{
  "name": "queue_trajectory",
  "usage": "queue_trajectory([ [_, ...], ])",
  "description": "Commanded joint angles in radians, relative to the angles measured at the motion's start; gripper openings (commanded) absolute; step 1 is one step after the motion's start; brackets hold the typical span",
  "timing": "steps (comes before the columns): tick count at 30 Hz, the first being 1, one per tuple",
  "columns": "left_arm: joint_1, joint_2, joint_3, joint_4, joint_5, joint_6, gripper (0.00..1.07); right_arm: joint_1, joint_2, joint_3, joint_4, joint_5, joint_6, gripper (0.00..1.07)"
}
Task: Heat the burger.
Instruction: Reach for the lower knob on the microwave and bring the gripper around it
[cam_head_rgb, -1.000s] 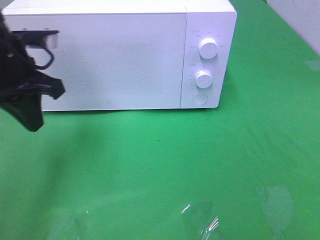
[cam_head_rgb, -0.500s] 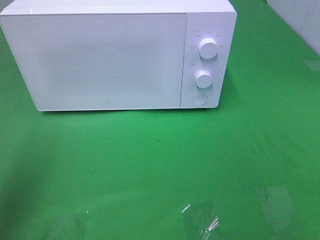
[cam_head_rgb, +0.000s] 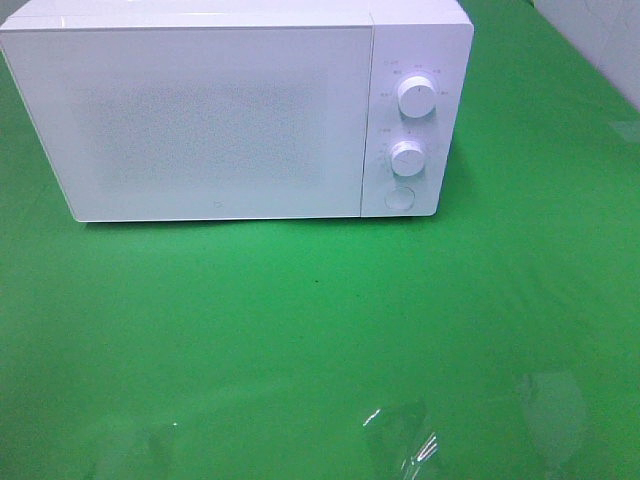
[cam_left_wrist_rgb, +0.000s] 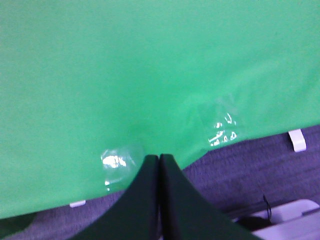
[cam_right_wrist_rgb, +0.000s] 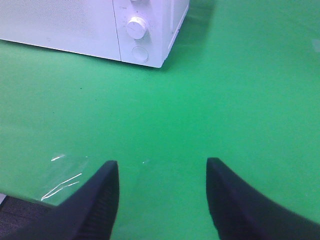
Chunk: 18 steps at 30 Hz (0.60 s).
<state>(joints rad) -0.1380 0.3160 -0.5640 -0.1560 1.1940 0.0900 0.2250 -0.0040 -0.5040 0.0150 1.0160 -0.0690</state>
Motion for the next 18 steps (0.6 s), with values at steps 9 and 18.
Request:
queue_trajectory([
  [9,0.004,-0.347,0.046,0.016,-0.120,0.034,0.00,-0.002,-0.024,0.002,0.000,-0.014,0.010,0.51],
  [18,0.004,-0.344,0.067,0.016,-0.154,0.042,0.00,-0.002,-0.022,0.002,0.000,-0.016,0.010,0.51],
])
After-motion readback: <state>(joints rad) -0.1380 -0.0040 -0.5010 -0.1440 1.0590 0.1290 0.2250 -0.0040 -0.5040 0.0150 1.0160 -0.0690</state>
